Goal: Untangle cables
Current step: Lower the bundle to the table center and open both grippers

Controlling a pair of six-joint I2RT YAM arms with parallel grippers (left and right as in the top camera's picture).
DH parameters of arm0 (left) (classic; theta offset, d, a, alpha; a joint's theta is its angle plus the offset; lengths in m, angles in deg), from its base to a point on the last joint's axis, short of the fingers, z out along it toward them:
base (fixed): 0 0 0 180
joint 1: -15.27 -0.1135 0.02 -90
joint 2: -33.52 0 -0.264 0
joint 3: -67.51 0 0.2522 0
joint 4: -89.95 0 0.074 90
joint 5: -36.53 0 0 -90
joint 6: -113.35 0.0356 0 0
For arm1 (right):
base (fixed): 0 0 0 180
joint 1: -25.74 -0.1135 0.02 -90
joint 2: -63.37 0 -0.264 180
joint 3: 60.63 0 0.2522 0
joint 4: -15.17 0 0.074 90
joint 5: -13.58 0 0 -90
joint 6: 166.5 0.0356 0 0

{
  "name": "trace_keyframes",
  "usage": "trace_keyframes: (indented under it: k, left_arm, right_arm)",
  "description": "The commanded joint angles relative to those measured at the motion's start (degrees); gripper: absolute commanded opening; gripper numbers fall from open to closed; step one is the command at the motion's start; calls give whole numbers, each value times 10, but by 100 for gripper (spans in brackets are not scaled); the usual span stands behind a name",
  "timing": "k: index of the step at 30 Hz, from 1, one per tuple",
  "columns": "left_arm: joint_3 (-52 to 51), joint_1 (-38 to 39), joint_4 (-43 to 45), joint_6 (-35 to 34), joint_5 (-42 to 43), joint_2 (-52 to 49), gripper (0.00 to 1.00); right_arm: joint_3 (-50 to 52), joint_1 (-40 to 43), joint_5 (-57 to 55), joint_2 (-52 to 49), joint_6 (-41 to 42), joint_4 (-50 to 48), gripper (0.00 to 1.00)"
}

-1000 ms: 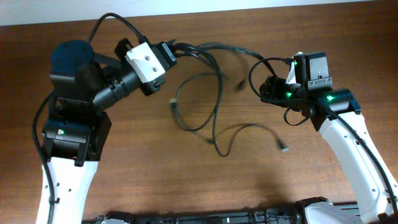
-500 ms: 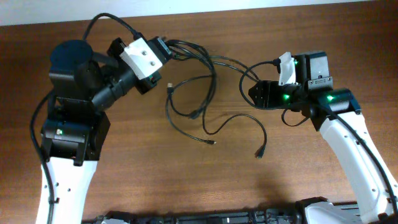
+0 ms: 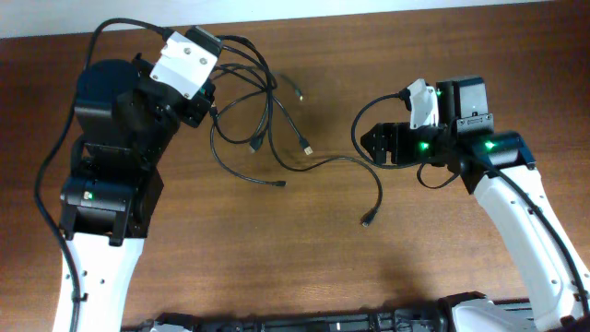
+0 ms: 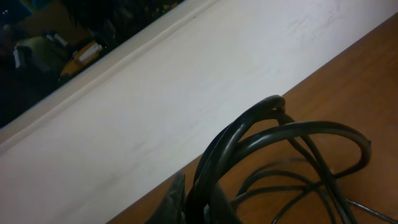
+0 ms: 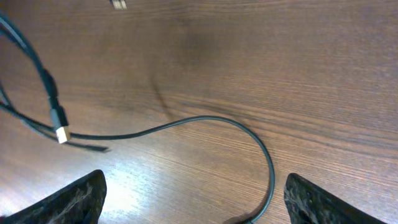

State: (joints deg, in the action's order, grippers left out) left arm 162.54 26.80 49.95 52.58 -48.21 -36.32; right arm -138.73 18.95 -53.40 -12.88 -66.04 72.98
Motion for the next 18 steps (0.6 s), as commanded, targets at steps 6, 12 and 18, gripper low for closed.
trace_keyframes:
  k: [6, 12, 18]
  left_arm:
    - [2, -1, -37, -16, 176, -3, 0]
    - [2, 25, -60, -16, 269, -76, 0]
    - [2, 55, -62, -15, 299, -122, 99]
  right_arm:
    - [-24, 1, 73, 2, -14, -13, 90]
    - [-40, 1, 113, 33, -10, -5, 90]
    - [-42, 1, 108, 81, -10, 1, 90]
